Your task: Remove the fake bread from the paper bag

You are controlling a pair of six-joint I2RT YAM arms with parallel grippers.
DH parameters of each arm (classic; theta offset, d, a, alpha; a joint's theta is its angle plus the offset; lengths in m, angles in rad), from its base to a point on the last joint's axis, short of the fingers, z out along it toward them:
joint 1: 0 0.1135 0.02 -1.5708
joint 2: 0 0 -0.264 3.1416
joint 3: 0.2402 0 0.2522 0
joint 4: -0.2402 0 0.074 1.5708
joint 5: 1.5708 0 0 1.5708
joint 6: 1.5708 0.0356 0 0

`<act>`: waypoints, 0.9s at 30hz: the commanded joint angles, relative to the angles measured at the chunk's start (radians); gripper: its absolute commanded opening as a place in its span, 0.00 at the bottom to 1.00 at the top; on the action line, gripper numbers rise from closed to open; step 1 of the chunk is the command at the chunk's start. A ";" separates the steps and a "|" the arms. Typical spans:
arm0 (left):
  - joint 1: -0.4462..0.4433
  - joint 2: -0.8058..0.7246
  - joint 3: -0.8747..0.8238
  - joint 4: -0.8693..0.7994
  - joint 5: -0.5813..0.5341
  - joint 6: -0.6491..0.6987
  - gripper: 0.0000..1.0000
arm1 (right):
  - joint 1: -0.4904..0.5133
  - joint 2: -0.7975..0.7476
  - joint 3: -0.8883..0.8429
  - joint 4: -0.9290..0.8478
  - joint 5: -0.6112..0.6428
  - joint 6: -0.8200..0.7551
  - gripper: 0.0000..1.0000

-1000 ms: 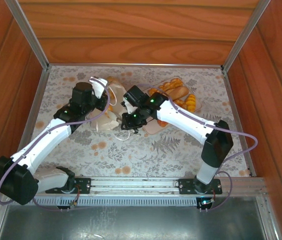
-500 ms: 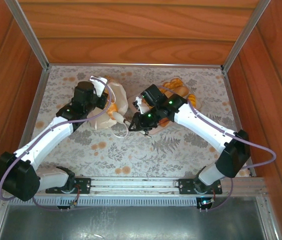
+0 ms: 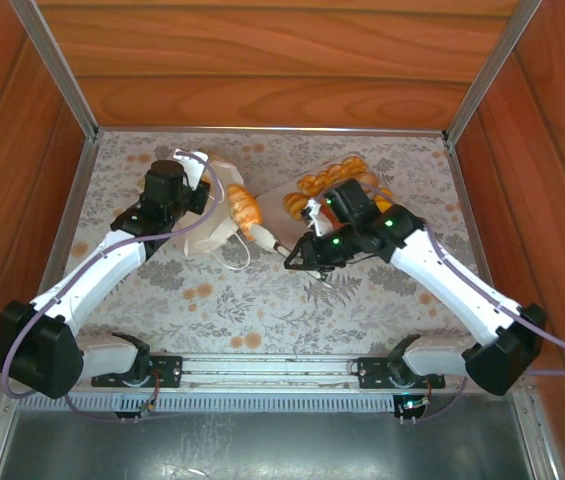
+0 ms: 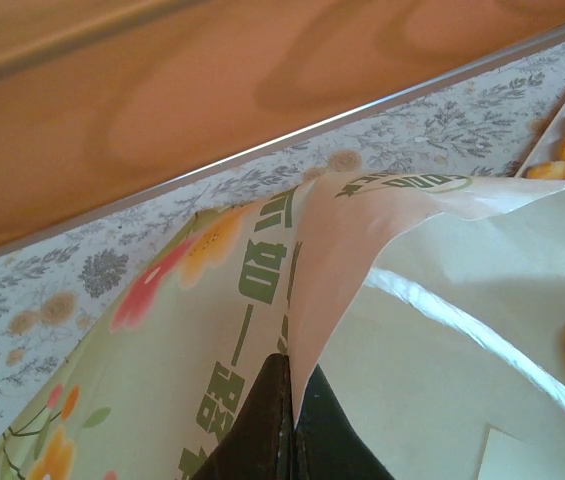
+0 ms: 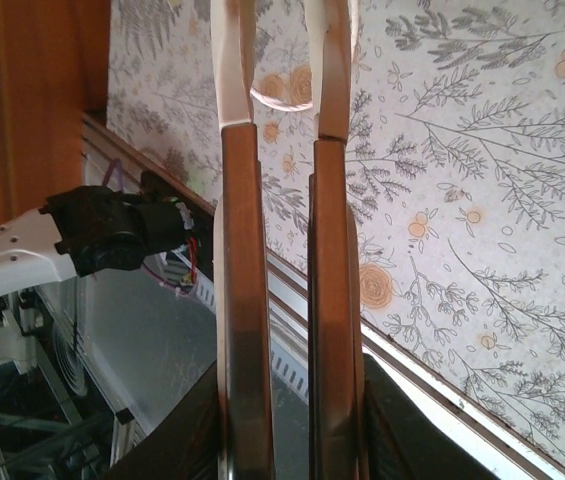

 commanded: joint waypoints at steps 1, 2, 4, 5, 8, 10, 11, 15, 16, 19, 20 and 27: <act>0.008 0.006 0.006 0.027 0.003 0.011 0.00 | -0.044 -0.073 -0.014 -0.022 -0.031 0.009 0.08; 0.009 0.002 0.004 0.027 0.008 0.011 0.00 | -0.059 -0.086 -0.016 -0.029 -0.026 0.008 0.08; 0.009 -0.007 0.001 0.027 0.022 0.010 0.00 | -0.095 -0.112 -0.027 -0.038 -0.023 0.002 0.08; 0.009 -0.011 -0.001 0.027 0.033 0.012 0.00 | -0.112 -0.119 -0.029 -0.043 -0.029 -0.003 0.08; 0.008 -0.037 -0.013 0.027 0.079 0.021 0.00 | -0.164 -0.121 -0.033 -0.056 -0.068 -0.024 0.08; 0.008 -0.056 -0.024 0.027 0.107 0.031 0.00 | -0.200 -0.109 -0.043 -0.061 -0.102 -0.045 0.08; 0.008 -0.066 -0.028 0.027 0.117 0.037 0.00 | -0.213 -0.101 -0.049 -0.062 -0.115 -0.050 0.09; 0.008 -0.101 -0.057 0.026 0.148 0.069 0.00 | -0.269 -0.051 -0.078 -0.057 -0.179 -0.083 0.09; 0.008 -0.111 -0.065 0.026 0.157 0.078 0.00 | -0.280 -0.036 -0.085 -0.051 -0.196 -0.092 0.09; 0.008 -0.138 -0.084 0.022 0.183 0.097 0.00 | -0.301 0.009 -0.093 -0.047 -0.226 -0.116 0.09; 0.010 -0.147 -0.090 0.021 0.193 0.102 0.00 | -0.306 0.024 -0.095 -0.046 -0.233 -0.123 0.09; 0.011 -0.193 -0.121 0.016 0.238 0.121 0.00 | -0.331 0.144 -0.097 -0.030 -0.324 -0.160 0.09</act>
